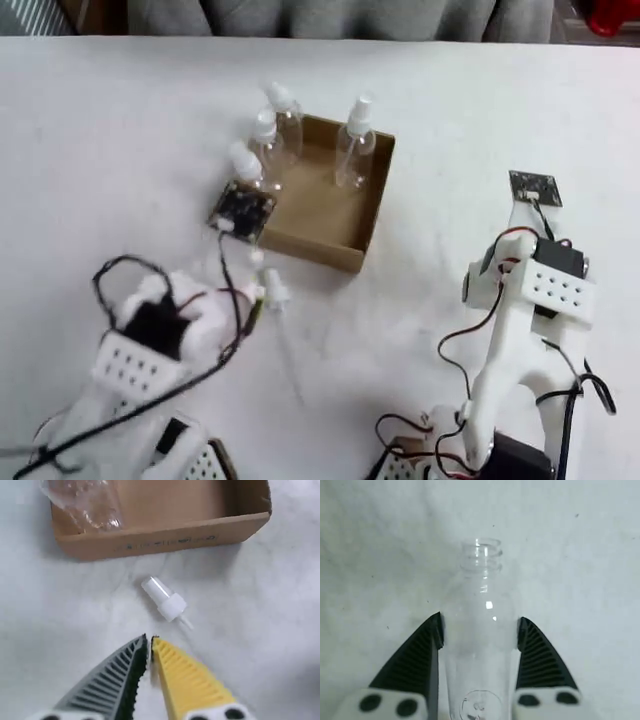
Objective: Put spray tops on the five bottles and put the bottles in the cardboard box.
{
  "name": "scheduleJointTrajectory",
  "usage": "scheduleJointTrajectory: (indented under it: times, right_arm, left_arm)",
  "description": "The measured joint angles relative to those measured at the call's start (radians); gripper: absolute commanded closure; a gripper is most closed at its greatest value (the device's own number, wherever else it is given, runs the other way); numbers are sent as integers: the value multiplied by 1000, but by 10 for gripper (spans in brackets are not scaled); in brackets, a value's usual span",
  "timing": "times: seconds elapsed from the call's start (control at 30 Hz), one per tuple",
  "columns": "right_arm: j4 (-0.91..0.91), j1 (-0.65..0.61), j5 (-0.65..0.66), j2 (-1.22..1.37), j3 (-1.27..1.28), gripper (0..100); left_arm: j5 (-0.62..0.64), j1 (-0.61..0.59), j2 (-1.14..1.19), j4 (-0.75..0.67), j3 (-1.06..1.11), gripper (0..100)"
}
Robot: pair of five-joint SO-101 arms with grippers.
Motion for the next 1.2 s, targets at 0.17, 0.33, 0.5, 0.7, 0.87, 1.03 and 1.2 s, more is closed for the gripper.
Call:
scheduleJointTrajectory:
  times: [0.17, 0.33, 0.5, 0.7, 0.87, 1.03, 1.2]
  right_arm:
    - [0, 0, 0, 0, 6, 982]
    - [0, 0, 0, 0, 6, 982]
    - [-26, 0, 0, 0, 29, 982]
    - [-29, -15, 0, 0, 31, 982]
    - [-29, -25, 0, 0, 31, 982]
    - [-29, -26, 0, 0, 31, 982]
    - [-29, -28, 0, 0, 31, 982]
  left_arm:
    - [206, 21, 209, -64, -38, 803]
    - [333, 20, 373, -183, -38, 816]
    - [351, 18, 459, -244, -38, 811]
    - [361, -41, 582, -249, -103, 811]
    - [362, -35, 681, -252, -150, 811]
    - [417, -35, 761, -252, -203, 811]
    - [423, -35, 841, -252, -233, 811]
